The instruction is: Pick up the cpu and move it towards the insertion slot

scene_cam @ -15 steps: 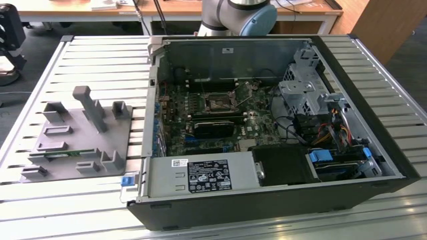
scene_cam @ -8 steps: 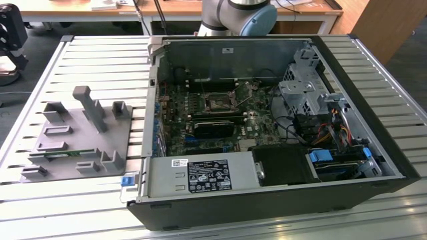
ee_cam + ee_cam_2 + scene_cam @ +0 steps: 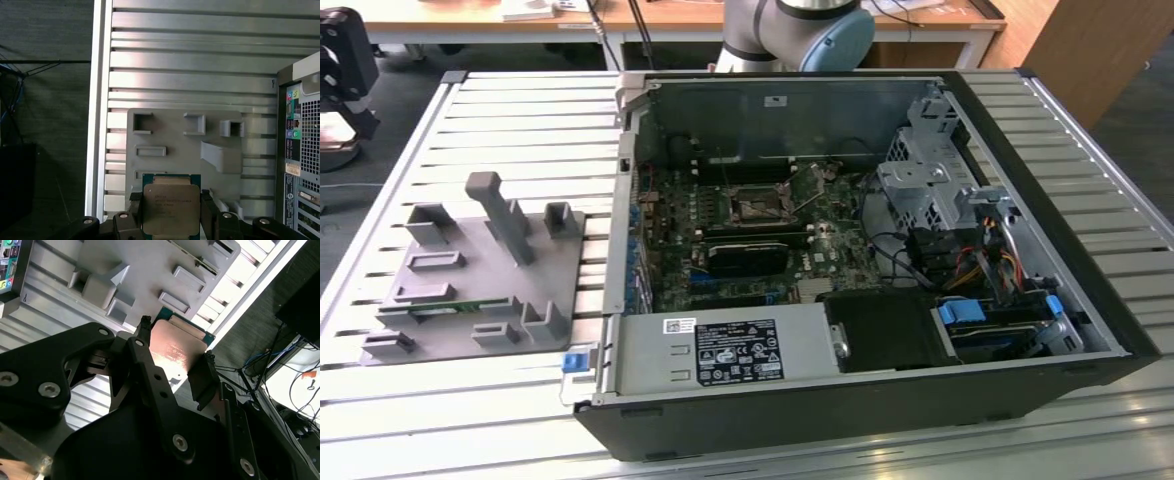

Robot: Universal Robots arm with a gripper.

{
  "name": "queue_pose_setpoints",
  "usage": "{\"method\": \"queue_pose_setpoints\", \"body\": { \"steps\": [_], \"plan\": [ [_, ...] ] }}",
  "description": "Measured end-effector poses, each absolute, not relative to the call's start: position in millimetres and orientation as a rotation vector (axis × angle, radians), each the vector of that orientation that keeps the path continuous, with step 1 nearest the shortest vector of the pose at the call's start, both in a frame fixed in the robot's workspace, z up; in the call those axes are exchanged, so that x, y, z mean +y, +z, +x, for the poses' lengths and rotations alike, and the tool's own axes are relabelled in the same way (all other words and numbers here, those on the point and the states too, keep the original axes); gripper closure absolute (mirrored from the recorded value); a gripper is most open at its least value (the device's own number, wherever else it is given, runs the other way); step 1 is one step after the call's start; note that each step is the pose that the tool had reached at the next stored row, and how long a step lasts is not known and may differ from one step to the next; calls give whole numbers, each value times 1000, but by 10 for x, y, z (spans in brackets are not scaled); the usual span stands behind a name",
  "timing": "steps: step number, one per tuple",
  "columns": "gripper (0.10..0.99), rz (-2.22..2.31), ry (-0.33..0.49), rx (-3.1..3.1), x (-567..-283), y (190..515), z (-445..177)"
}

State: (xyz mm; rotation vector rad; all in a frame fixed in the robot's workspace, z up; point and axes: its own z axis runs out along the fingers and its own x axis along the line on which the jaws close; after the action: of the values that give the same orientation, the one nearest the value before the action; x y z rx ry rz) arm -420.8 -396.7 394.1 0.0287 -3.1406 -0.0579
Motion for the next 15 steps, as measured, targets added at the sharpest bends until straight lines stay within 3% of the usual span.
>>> {"method": "queue_pose_setpoints", "body": {
  "steps": [15],
  "plan": [
    [541,29,-58,-3141,-3964,3941,-4169]
  ]
}}
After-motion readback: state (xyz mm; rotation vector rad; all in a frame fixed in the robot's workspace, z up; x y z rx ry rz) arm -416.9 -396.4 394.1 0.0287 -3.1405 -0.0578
